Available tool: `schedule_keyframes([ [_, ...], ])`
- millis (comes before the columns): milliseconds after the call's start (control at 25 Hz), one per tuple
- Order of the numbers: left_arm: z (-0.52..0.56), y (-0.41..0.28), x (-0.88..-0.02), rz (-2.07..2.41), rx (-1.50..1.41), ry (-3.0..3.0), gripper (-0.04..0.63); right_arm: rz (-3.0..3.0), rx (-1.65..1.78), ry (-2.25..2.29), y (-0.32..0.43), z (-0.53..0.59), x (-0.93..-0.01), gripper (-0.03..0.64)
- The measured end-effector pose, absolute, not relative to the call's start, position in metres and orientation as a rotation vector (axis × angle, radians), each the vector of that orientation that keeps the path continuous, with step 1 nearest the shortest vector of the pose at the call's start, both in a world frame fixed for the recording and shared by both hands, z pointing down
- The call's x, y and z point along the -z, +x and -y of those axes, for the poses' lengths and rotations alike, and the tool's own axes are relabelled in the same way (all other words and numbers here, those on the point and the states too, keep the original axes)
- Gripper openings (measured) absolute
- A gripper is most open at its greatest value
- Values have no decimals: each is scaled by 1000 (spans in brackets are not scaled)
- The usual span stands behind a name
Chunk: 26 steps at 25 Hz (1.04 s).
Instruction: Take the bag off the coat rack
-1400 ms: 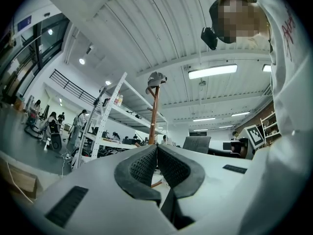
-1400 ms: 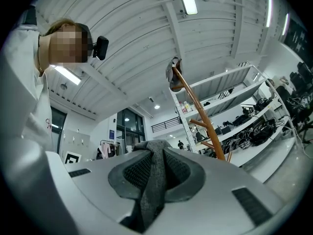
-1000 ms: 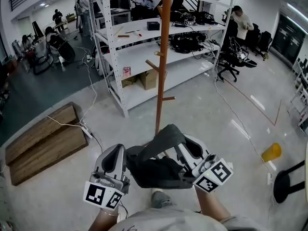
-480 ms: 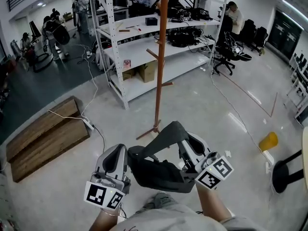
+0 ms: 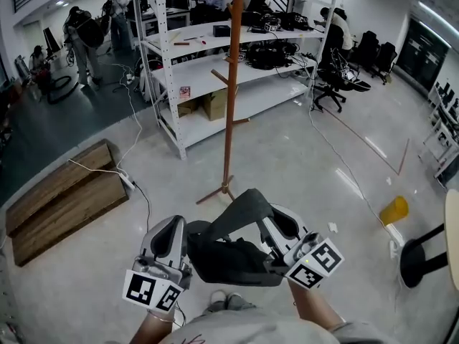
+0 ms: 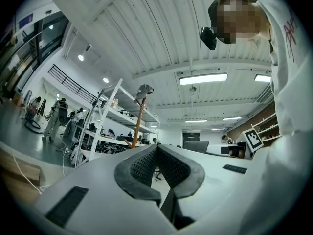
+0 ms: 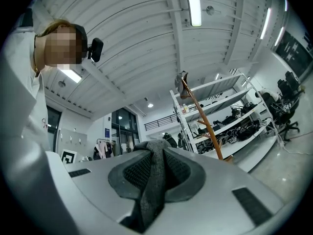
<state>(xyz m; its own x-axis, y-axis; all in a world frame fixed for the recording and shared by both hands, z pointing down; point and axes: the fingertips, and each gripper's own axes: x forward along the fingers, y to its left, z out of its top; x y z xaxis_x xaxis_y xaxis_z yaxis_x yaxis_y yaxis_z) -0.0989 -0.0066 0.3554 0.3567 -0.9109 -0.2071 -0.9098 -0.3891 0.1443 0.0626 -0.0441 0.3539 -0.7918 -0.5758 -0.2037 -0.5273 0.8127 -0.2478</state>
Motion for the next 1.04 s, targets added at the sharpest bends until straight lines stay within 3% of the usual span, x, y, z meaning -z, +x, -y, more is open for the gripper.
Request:
schedule_keyframes([
  [1040,-2,-76,-340,1717,430,2613,18,-2771,178,-868,72,33,-343,63],
])
